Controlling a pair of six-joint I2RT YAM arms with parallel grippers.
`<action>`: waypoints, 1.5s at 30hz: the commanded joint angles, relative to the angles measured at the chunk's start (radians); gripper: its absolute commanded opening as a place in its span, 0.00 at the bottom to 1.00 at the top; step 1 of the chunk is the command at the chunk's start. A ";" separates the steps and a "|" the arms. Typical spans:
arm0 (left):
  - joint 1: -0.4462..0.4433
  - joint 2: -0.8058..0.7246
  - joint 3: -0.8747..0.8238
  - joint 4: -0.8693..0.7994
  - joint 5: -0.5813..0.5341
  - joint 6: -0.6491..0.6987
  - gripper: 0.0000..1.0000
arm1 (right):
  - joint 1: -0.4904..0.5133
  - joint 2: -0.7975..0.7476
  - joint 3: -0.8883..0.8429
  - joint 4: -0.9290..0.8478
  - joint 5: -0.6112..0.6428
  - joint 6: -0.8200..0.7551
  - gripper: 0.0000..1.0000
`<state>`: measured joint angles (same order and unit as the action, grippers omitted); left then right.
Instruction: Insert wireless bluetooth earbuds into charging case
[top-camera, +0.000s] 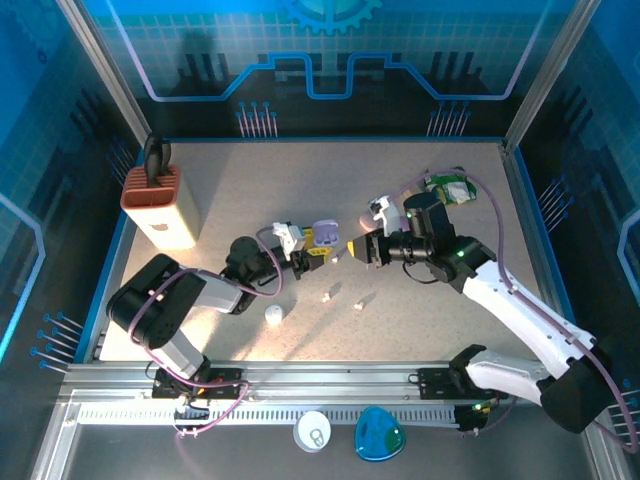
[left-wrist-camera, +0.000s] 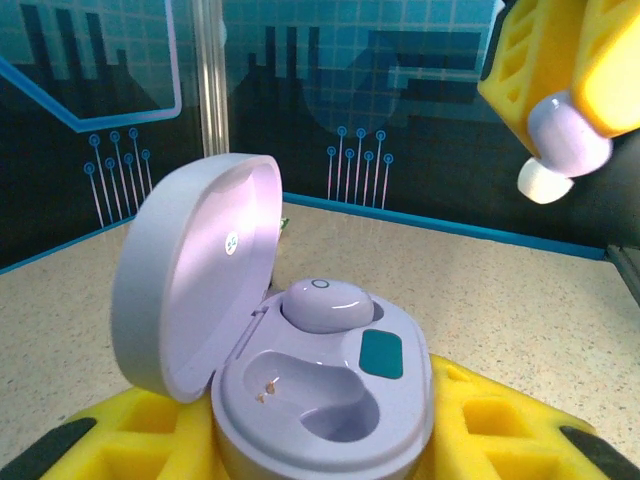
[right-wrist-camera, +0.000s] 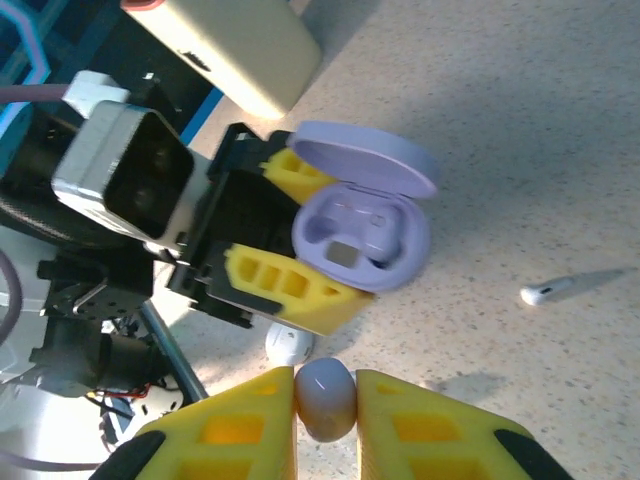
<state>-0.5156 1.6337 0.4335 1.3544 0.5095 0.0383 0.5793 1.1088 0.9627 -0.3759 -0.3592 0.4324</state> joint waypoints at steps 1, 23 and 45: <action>-0.031 0.018 0.028 0.042 -0.039 0.075 0.26 | 0.048 0.030 0.043 0.035 -0.010 0.013 0.21; -0.128 0.022 0.033 0.046 -0.096 0.126 0.26 | 0.094 0.167 0.101 0.043 0.071 0.003 0.21; -0.146 0.015 0.043 0.046 -0.170 0.119 0.27 | 0.094 0.206 0.090 0.011 0.130 0.021 0.24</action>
<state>-0.6483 1.6569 0.4541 1.3415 0.3569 0.1379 0.6621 1.3090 1.0370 -0.3382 -0.2634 0.4458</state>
